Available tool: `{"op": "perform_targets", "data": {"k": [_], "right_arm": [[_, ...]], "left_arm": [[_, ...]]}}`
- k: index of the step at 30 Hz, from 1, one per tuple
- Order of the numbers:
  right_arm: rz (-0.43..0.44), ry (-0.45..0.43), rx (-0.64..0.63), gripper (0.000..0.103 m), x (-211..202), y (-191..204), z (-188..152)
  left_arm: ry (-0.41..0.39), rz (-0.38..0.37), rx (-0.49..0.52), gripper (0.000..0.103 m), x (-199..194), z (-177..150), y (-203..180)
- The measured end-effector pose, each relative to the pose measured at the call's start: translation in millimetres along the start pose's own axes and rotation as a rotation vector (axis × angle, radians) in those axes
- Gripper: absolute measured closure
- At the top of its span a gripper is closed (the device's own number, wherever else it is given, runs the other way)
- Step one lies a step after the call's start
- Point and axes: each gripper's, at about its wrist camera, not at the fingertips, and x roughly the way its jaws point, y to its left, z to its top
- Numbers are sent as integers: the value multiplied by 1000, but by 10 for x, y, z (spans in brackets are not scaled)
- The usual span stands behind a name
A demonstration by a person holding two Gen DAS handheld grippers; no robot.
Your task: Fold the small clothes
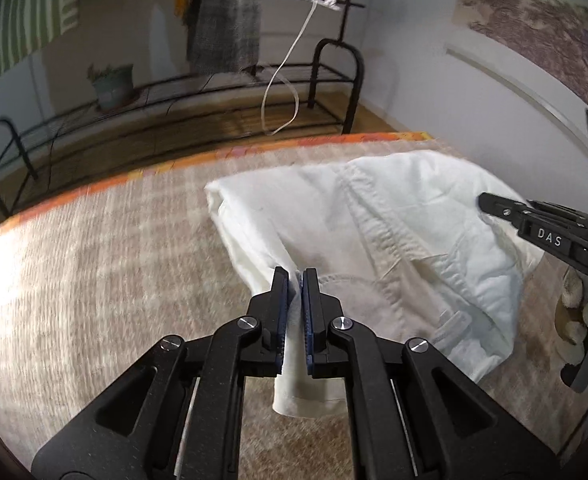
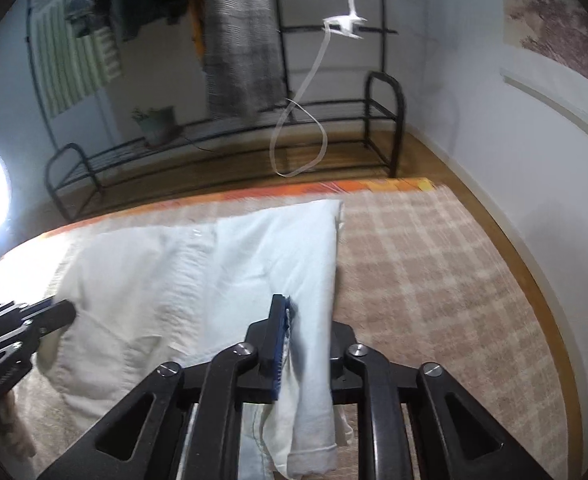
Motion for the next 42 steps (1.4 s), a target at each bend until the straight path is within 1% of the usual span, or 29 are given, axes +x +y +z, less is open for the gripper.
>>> {"op": "perform_targets", "data": {"k": [2,3,8,13,17,22,26,28,29,31,35,37,38,39,40,41,42], "right_arm": [[-54,0,4,77,-17,-38,-11],[-67,0,9,72,-38,-54,-6],[-82,-24,20,69,-274,-68,53],[-63,-52,43,68,-649,-1,66],[-72,-66,39,67,-947,135,3],[-40,-95,43,67,-1486,404,-184],[-24,-126,11,66,-1945,681,-376],[-17,-145,5,62,-2170,804,-488],[-14,-153,3,62,-2264,858,-543],[-2,-160,3,62,-2399,931,-639],[11,-167,11,62,-2578,1051,-839],[18,-169,17,58,-2645,1111,-955],[19,-169,21,57,-2664,1130,-1000],[21,-169,28,55,-2685,1154,-1049],[27,-172,34,54,-2713,1177,-1105],[29,-176,39,52,-2737,1196,-1150],[30,-180,42,49,-2760,1220,-1198]], "left_arm": [[24,9,-1,97,11,-69,40],[41,12,4,94,20,-122,58],[87,20,14,86,-20,-354,93],[82,8,-8,85,-323,-434,144],[32,-4,9,85,-762,-474,147],[-47,-10,20,85,-1399,-546,192],[-110,-15,38,85,-1936,-695,225],[-138,-17,47,85,-2194,-789,230],[-148,-17,50,84,-2295,-828,235],[-161,-30,57,84,-2487,-916,237],[-197,-31,97,84,-2783,-1078,188],[-204,-43,103,84,-2900,-1176,189],[-205,-52,99,79,-2959,-1243,201],[-209,-53,99,64,-2995,-1289,210],[-217,-54,102,58,-3042,-1355,224],[-224,-51,105,53,-3063,-1395,227],[-227,-47,111,53,-3090,-1448,232]]}}
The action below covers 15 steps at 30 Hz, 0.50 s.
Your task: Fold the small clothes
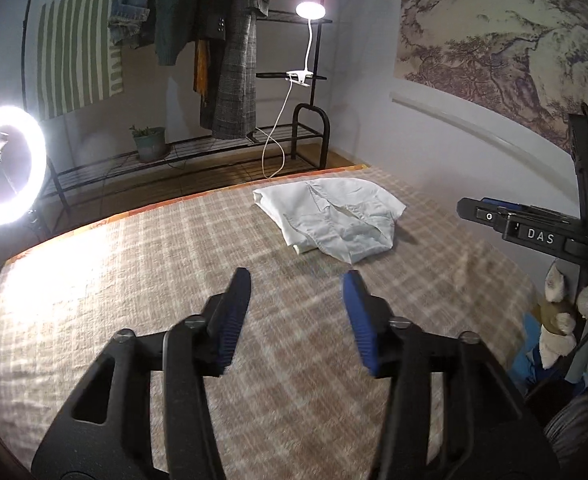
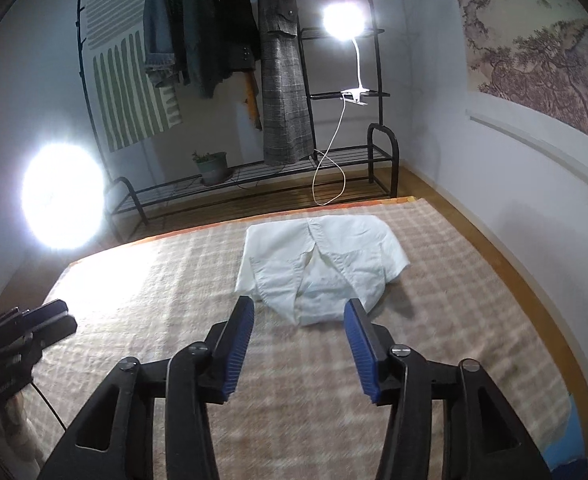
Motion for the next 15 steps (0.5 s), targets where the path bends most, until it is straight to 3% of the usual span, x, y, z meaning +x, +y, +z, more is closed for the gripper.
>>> {"op": "perform_targets", "data": {"k": [2,5,10,13,15], "right_arm": [[-13,-9,-12,45,-48,61,-88],[-24,-12,-34,40,-61,169,-180],[-40,-37,-51,16,-103,295,-290],[-46,-60,-48,13,-123,292,-322],[-50,-70,-43,8,-122,284,-330]], "left_arm": [[9,-8,5,52,-44,-69,-8],[14,-14,8,40,-96,-130,-13],[-5,-2,27,27,-179,-208,-26],[-8,11,51,24,-198,-240,-58],[-17,23,73,17,-216,-263,-96]]}}
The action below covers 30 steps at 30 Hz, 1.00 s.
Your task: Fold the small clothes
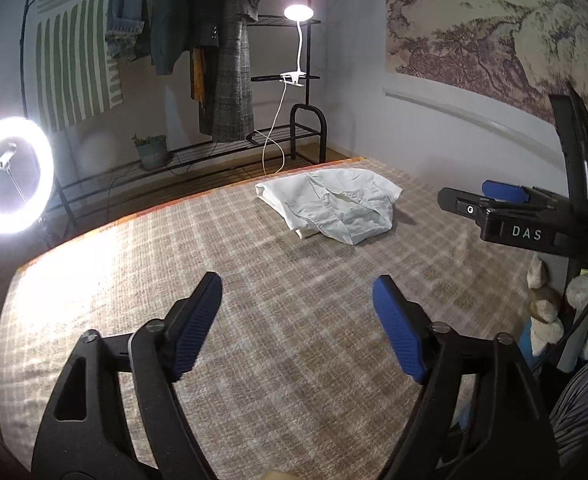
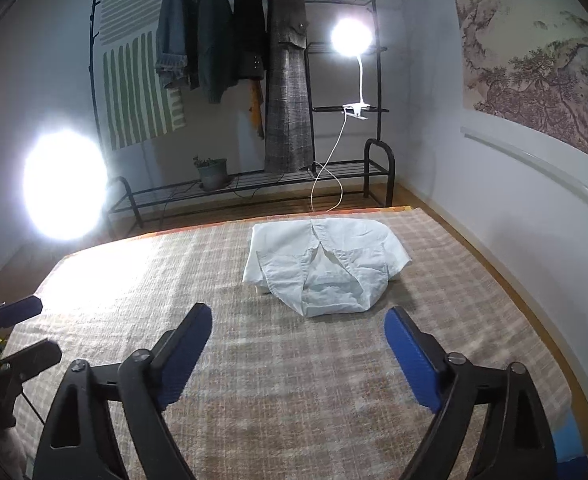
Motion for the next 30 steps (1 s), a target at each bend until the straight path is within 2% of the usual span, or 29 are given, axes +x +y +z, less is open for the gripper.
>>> {"op": "perform_targets", "data": {"k": [2,4,9,21,30], "right_arm": [[-9,-9,-5,1,7,9,-9],[-24,-21,-18,0,21,28,-12],[-29,-3,-29,0,109,83,-19],[-14,12,-35,0,261,195,-29],[-5,20,-27,0,350,263,-16]], "left_arm": [[-11,13,9,9,-20,-11,-34],[-13,28,18,2,-26,-11,-47],[-9,68,46,1,-20,-21,-78],[52,77,16,1,74,-73,10],[57,74,-2,1,71,-79,67]]}}
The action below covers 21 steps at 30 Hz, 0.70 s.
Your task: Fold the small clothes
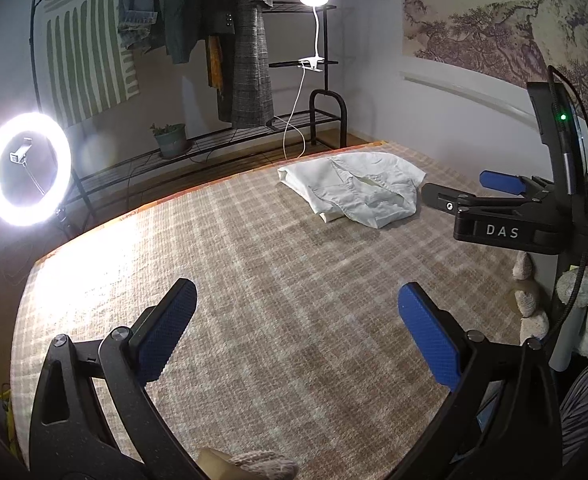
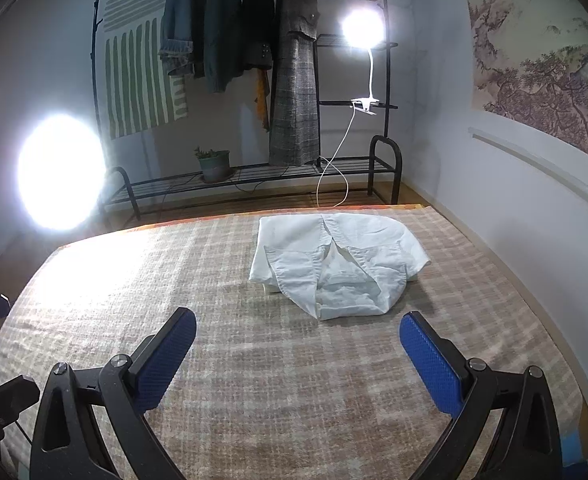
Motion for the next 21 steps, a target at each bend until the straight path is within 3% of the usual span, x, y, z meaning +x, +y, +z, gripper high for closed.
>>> {"op": "perform_targets", "data": {"k": [21], "right_arm": [[7,13,-1,0,71,78,2]], "left_arm": [[4,8,-37,1,-45,5,39]]}}
